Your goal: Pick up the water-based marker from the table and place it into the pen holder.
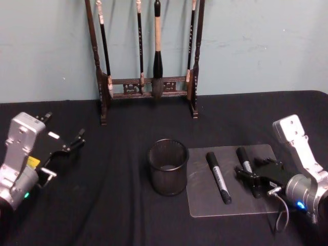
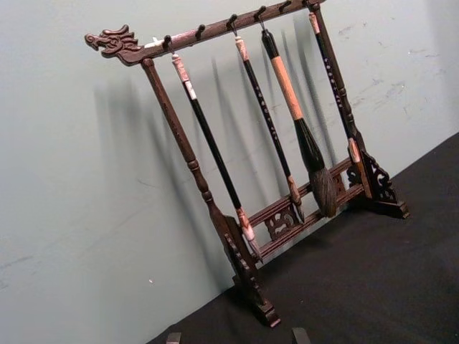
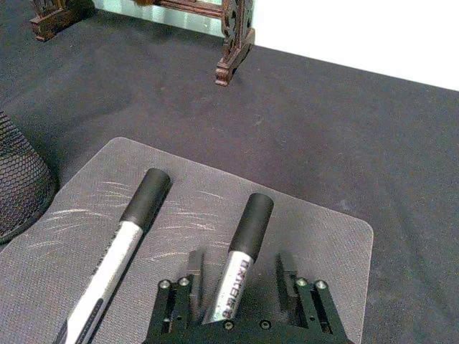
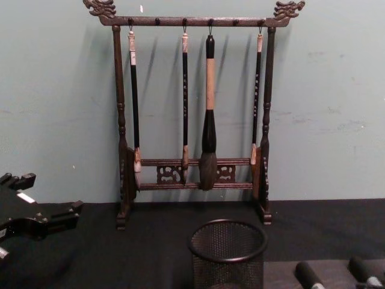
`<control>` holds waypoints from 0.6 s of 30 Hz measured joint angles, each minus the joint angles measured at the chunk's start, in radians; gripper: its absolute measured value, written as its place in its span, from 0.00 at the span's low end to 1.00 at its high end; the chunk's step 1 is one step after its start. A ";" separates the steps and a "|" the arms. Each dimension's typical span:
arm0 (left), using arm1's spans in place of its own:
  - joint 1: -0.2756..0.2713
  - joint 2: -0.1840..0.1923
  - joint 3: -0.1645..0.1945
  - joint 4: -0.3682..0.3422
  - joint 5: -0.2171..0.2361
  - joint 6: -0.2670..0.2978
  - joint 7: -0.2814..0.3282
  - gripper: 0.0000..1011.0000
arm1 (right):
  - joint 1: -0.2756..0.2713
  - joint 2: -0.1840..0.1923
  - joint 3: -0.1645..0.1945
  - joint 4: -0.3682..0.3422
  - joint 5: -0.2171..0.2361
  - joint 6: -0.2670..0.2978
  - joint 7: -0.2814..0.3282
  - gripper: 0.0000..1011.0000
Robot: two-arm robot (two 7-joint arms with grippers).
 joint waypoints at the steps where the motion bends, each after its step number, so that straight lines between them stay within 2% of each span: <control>1: 0.000 0.000 0.000 0.000 0.000 0.000 0.000 0.99 | 0.000 0.000 0.000 0.000 0.000 0.000 0.000 0.68; 2: 0.000 0.000 0.000 0.000 0.000 0.000 0.000 0.99 | 0.000 0.000 0.000 0.000 0.000 0.000 0.000 0.60; 4: 0.000 0.000 0.000 0.000 0.000 0.000 0.000 0.99 | 0.000 0.000 0.000 0.000 0.000 0.000 0.000 0.58; 5: 0.000 0.000 0.000 0.000 0.000 0.000 0.000 0.99 | 0.000 0.000 0.000 0.000 0.000 0.000 0.000 0.54; 6: 0.000 0.000 0.000 0.000 0.000 0.000 0.000 0.99 | 0.000 0.000 0.000 0.000 0.001 0.000 0.000 0.48; 7: 0.000 0.000 0.000 0.000 0.000 0.000 0.000 0.99 | 0.000 0.000 0.000 0.000 0.001 0.000 -0.001 0.35; 10: 0.000 0.000 0.000 0.000 0.000 0.000 0.000 0.99 | 0.000 0.000 0.000 0.000 0.001 0.000 -0.001 0.22; 17: 0.000 0.000 0.000 0.000 0.000 0.000 0.000 0.99 | 0.000 -0.002 0.003 0.000 0.001 -0.001 0.000 0.20; 18: 0.000 0.000 0.000 0.000 0.000 0.000 0.000 0.99 | -0.003 -0.009 0.014 0.000 0.000 -0.014 0.004 0.20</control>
